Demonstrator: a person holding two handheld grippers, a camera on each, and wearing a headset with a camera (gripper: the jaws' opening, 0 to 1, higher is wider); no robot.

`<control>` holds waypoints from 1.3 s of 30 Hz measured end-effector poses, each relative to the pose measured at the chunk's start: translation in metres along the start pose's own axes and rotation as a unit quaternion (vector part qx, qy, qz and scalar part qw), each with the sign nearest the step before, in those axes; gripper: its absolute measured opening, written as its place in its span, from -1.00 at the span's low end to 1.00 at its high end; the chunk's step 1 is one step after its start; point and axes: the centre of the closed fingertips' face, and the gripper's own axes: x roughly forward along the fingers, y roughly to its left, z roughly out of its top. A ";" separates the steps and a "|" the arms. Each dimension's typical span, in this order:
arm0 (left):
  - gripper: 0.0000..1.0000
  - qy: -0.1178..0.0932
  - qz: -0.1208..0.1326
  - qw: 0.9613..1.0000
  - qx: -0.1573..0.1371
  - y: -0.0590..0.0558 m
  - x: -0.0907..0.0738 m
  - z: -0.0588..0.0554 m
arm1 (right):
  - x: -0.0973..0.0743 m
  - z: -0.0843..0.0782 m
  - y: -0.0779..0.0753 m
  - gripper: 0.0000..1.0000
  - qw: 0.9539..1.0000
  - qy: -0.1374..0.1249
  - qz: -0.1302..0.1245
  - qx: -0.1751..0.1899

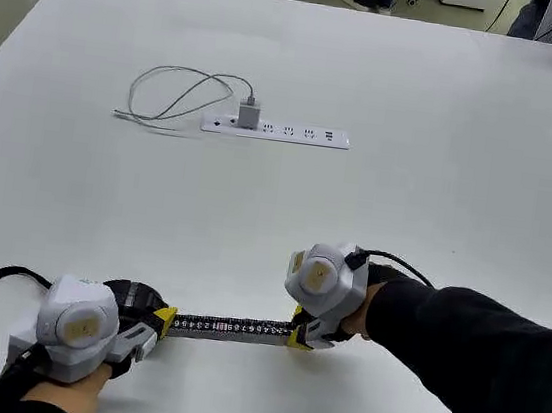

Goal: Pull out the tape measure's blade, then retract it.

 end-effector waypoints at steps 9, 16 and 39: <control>0.20 -0.003 -0.013 1.000 -0.014 0.002 -0.001 0.001 | 0.001 0.003 0.000 -0.80 1.000 -0.006 0.003 -0.013; 0.19 -0.003 -0.021 1.000 -0.022 0.002 -0.001 0.002 | 0.003 0.010 0.001 -0.80 1.000 -0.015 0.008 -0.013; 0.19 -0.005 -0.026 1.000 -0.012 0.000 -0.001 0.001 | 0.007 0.020 0.004 -0.80 1.000 -0.018 0.009 -0.010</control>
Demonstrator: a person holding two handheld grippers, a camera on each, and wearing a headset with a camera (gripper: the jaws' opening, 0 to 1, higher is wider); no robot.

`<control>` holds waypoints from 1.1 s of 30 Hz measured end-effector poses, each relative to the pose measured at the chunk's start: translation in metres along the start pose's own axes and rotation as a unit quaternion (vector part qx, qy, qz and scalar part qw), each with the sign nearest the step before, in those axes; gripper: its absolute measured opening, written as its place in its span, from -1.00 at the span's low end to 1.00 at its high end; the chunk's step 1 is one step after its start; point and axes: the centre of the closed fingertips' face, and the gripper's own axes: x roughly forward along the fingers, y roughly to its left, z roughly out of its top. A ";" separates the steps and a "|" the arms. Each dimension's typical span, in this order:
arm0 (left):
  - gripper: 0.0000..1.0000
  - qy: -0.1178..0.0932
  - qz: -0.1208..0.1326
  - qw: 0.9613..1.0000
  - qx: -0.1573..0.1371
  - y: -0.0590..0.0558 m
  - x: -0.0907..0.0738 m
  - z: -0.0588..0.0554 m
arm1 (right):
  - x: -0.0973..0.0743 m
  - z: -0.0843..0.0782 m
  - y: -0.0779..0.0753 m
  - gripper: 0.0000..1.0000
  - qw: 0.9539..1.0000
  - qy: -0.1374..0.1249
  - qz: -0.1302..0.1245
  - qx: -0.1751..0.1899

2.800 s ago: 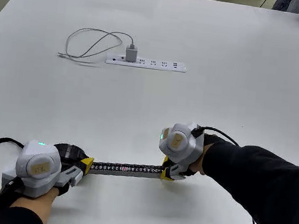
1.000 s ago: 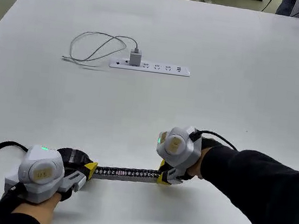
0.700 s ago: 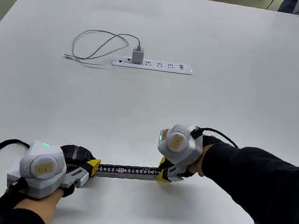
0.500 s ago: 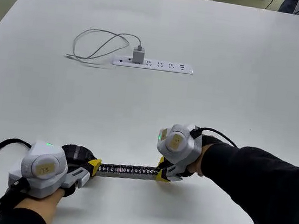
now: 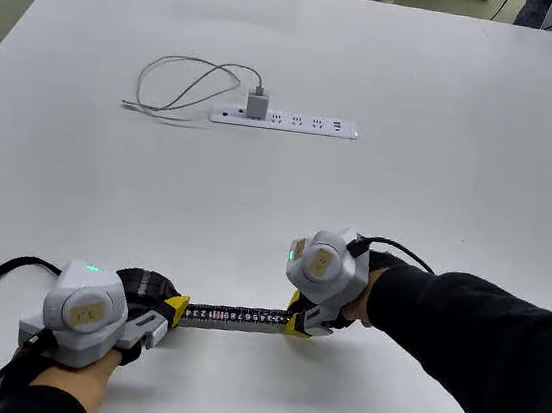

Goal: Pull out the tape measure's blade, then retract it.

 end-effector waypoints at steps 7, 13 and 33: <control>0.19 0.000 0.001 1.000 0.001 0.000 0.000 0.000 | 0.001 0.001 0.001 -0.80 1.000 -0.001 0.000 -0.002; 0.19 0.001 0.002 1.000 0.001 0.000 0.000 0.000 | 0.001 0.003 0.001 -0.80 1.000 0.002 0.000 -0.004; 0.19 0.001 0.001 1.000 0.001 0.000 -0.001 0.000 | 0.004 0.009 0.001 -0.80 1.000 0.003 -0.005 -0.004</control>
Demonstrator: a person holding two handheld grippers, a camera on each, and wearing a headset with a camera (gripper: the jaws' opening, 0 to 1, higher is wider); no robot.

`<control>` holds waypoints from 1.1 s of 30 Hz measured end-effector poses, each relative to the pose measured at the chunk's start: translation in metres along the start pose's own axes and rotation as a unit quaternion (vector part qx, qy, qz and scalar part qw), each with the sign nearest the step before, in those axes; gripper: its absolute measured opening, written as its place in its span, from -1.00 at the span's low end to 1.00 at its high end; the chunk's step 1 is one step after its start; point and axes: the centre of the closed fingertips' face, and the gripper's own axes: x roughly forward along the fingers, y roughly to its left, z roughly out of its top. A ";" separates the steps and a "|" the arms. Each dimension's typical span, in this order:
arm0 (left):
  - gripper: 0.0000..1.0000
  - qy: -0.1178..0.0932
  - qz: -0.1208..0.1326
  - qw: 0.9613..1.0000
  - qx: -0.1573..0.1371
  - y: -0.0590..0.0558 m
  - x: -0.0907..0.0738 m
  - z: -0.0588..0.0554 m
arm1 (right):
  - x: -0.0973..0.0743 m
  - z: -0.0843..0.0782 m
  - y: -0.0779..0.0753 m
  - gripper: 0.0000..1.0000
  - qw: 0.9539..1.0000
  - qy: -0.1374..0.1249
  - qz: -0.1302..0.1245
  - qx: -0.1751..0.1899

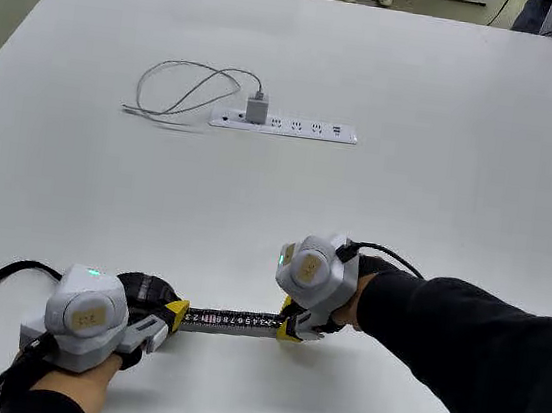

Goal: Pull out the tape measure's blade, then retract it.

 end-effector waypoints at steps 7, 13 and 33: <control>0.19 0.001 0.000 1.000 0.001 0.000 0.000 0.000 | 0.001 0.003 0.000 -0.80 1.000 -0.003 -0.001 0.000; 0.19 0.002 0.001 1.000 0.000 0.000 0.000 -0.001 | 0.002 0.004 0.000 -0.80 1.000 -0.004 -0.001 -0.001; 0.19 0.001 0.000 1.000 -0.002 0.001 0.001 0.000 | 0.006 0.013 0.001 -0.81 1.000 0.000 -0.002 -0.007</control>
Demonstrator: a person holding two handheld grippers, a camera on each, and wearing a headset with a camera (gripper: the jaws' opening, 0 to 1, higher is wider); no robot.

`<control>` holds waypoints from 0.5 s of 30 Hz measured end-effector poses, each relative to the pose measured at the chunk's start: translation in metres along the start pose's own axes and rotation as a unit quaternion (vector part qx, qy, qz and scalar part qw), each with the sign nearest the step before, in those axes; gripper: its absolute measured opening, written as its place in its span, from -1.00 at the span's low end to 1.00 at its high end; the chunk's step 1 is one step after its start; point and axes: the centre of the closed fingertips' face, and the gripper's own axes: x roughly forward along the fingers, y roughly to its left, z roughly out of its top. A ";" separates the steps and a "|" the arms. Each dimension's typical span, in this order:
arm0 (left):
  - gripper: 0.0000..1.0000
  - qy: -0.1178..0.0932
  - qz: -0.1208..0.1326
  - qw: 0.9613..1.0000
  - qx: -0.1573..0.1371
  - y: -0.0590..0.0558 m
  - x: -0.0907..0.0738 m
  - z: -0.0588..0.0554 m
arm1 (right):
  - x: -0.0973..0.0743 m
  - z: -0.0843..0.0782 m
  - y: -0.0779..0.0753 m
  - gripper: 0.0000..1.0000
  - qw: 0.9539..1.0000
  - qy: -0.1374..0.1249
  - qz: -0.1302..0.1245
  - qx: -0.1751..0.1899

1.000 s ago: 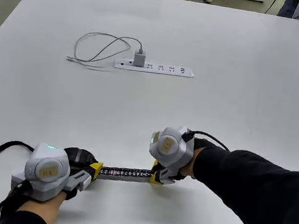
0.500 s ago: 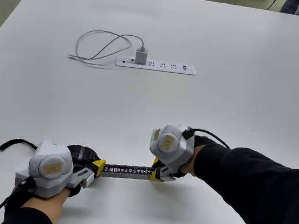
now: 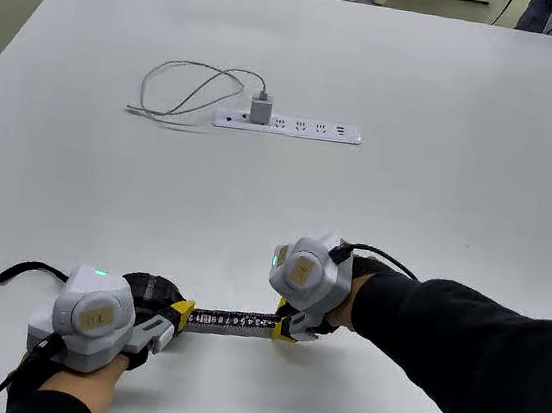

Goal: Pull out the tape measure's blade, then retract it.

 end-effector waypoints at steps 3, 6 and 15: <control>0.19 0.001 -0.001 1.000 0.000 0.000 0.000 0.000 | 0.001 0.002 0.000 -0.81 1.000 -0.001 -0.001 -0.001; 0.19 0.001 -0.001 1.000 0.000 0.000 0.000 0.000 | 0.002 0.004 0.000 -0.81 1.000 -0.002 -0.001 0.000; 0.19 0.003 -0.001 1.000 0.000 0.000 0.000 0.000 | 0.004 0.009 0.001 -0.80 1.000 -0.005 -0.001 -0.002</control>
